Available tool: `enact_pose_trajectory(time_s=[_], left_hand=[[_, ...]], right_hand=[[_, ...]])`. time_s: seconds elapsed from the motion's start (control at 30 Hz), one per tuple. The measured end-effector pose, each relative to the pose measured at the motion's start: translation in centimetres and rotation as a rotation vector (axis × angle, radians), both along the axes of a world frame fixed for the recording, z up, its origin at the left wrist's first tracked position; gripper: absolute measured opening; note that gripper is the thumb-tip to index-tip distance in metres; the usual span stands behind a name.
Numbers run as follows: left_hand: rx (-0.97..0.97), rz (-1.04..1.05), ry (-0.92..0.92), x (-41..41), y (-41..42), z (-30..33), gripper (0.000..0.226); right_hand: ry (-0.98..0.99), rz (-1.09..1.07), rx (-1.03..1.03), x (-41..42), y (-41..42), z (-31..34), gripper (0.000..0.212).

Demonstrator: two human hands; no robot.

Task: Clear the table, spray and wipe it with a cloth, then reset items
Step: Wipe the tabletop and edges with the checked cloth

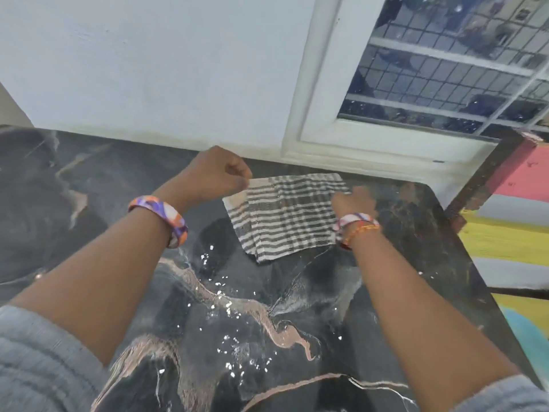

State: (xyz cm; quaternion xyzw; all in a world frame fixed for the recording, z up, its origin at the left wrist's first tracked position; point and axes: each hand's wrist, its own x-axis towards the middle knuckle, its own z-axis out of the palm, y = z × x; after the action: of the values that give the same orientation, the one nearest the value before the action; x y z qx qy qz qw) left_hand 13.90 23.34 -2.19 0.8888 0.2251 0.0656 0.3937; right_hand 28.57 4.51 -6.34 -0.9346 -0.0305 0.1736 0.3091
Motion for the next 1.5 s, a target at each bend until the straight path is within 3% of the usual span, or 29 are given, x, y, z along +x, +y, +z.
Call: enact_pose_trajectory(time_s=[0.07, 0.13, 0.17, 0.23, 0.3, 0.37, 0.4, 0.5, 0.67, 0.8, 0.9, 1.0, 1.23, 1.5], left_hand=[[0.048, 0.104, -0.025, -0.3, 0.7, -0.6, 0.016], [0.096, 0.197, -0.033, -0.7, 1.7, -1.0, 0.020], [0.115, 0.235, -0.022, -0.9, 2.3, -1.3, 0.021], [0.138, 0.284, 0.013, -1.5, 3.2, -1.8, 0.023], [0.125, 0.352, 0.025, -1.9, 3.9, -2.1, 0.026], [0.078, 0.461, 0.002, -2.0, 3.9, -2.2, 0.031], [0.066, 0.519, -0.018, -1.9, 3.8, -2.2, 0.033], [0.049, 0.583, -0.039, -0.7, 3.3, -2.3, 0.034], [-0.005, 0.456, -0.017, 3.3, 0.7, -2.8, 0.027], [-0.004, 0.299, -0.019, 6.7, -2.8, -3.5, 0.025], [0.022, 0.159, -0.019, 8.9, -5.8, -3.8, 0.025], [0.063, 0.015, -0.002, 10.6, -9.0, -4.0, 0.026], [0.032, -0.156, 0.020, 10.0, -13.1, -4.2, 0.027], [0.088, -0.035, -0.005, 3.9, -9.6, -4.4, 0.024]], right_hand=[[0.190, -0.002, 0.066, -1.9, 4.5, -0.9, 0.073], [0.122, 0.001, -0.039, -2.3, 8.6, -3.2, 0.113], [0.008, 0.099, -0.153, -2.7, 10.5, -4.2, 0.115], [-0.295, 0.399, -0.319, -4.0, 13.2, -5.3, 0.096], [-0.517, 0.830, -0.258, -6.1, 15.0, -4.9, 0.069], [-0.562, 1.209, -0.203, -7.0, 15.9, -4.7, 0.052], [-0.532, 1.292, -0.189, -6.4, 15.9, -4.7, 0.051], [-0.531, 1.210, -0.200, -2.5, 14.0, -5.3, 0.052], [-0.498, 0.884, -0.299, 7.5, 4.0, -5.3, 0.053], [-0.409, 0.459, -0.432, 14.7, -6.5, -5.4, 0.057], [-0.292, 0.197, -0.486, 16.0, -11.6, -5.4, 0.058], [-0.252, 0.065, -0.437, 14.5, -14.1, -5.4, 0.055], [-0.255, 0.077, -0.438, 6.9, -18.7, -5.6, 0.052], [-0.328, 0.490, -0.357, -2.2, -14.3, -5.2, 0.060]])
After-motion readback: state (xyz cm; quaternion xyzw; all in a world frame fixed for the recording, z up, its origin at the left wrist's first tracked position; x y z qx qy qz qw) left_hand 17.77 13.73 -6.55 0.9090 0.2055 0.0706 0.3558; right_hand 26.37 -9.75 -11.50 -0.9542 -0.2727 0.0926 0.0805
